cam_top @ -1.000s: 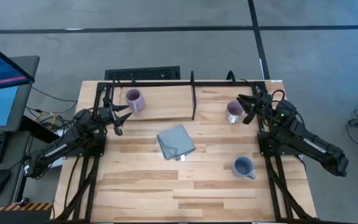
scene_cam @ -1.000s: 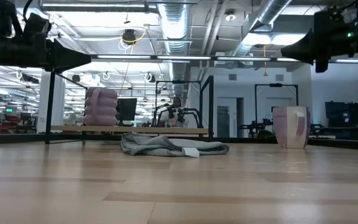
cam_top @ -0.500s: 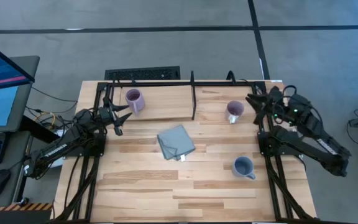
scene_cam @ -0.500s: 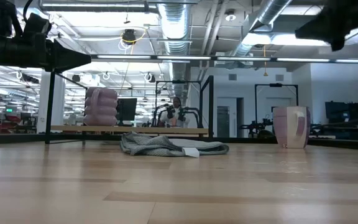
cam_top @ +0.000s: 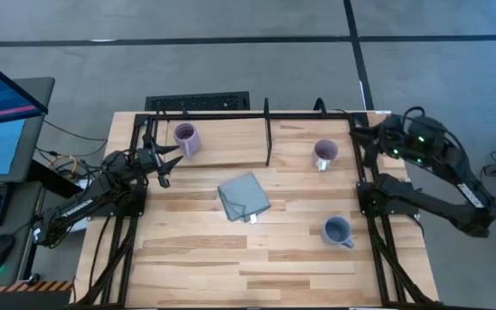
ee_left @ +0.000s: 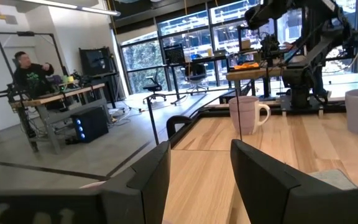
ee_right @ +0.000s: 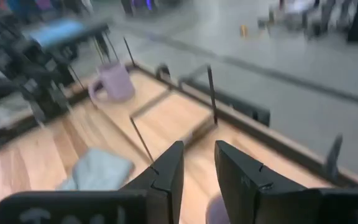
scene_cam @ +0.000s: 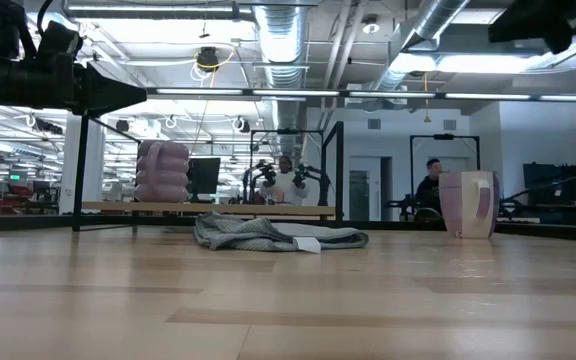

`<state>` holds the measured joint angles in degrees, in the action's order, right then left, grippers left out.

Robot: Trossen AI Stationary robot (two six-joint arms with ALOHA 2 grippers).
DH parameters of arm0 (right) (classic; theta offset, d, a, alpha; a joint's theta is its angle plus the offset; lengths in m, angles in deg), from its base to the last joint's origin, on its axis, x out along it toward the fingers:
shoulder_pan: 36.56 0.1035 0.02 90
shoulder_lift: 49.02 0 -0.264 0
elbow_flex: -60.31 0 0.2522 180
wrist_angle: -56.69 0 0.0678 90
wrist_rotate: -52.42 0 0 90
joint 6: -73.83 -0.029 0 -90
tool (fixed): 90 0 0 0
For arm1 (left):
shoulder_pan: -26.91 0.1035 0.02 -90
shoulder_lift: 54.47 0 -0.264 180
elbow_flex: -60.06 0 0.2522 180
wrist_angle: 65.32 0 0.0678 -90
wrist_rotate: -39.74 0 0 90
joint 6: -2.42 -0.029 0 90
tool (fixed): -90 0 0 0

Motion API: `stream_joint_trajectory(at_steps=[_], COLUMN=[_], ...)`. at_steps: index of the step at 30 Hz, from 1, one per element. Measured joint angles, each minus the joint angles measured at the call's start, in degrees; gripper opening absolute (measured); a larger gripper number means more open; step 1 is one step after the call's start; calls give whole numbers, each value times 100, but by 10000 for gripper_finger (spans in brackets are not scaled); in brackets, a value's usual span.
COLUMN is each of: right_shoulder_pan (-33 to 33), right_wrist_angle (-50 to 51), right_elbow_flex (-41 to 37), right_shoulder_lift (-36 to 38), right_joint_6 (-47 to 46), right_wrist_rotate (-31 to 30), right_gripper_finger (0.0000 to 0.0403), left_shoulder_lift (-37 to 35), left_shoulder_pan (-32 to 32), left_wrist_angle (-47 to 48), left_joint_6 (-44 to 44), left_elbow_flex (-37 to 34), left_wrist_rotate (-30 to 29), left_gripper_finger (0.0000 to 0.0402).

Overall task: Stack small to large cups/mugs on shelf
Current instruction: Put the violet patterned mug on the shelf

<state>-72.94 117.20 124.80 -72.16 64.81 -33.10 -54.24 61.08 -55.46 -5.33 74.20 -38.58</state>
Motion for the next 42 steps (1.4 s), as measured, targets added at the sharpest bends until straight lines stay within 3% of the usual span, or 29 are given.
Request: stream_joint_trajectory(at_steps=[7,13,31,42], right_shoulder_pan=[-7,0,-2,-1], right_wrist_angle=[515,502,592,416], right_elbow_flex=[660,864,892,894], right_shoulder_lift=[-1315,-1905,-2183,-2201], right_joint_6=[4,380,-185,33], right_wrist_rotate=[-4,93,108,108], right_gripper_finger=[114,114,114,114], left_shoulder_lift=[0,0,2,2], left_shoulder_pan=[0,0,0,0], left_wrist_angle=[0,0,0,1], left_joint_6=[0,0,-1,0], left_elbow_flex=[0,0,0,-1], left_wrist_rotate=[0,-2,-4,-4], left_gripper_finger=[162,162,162,162])
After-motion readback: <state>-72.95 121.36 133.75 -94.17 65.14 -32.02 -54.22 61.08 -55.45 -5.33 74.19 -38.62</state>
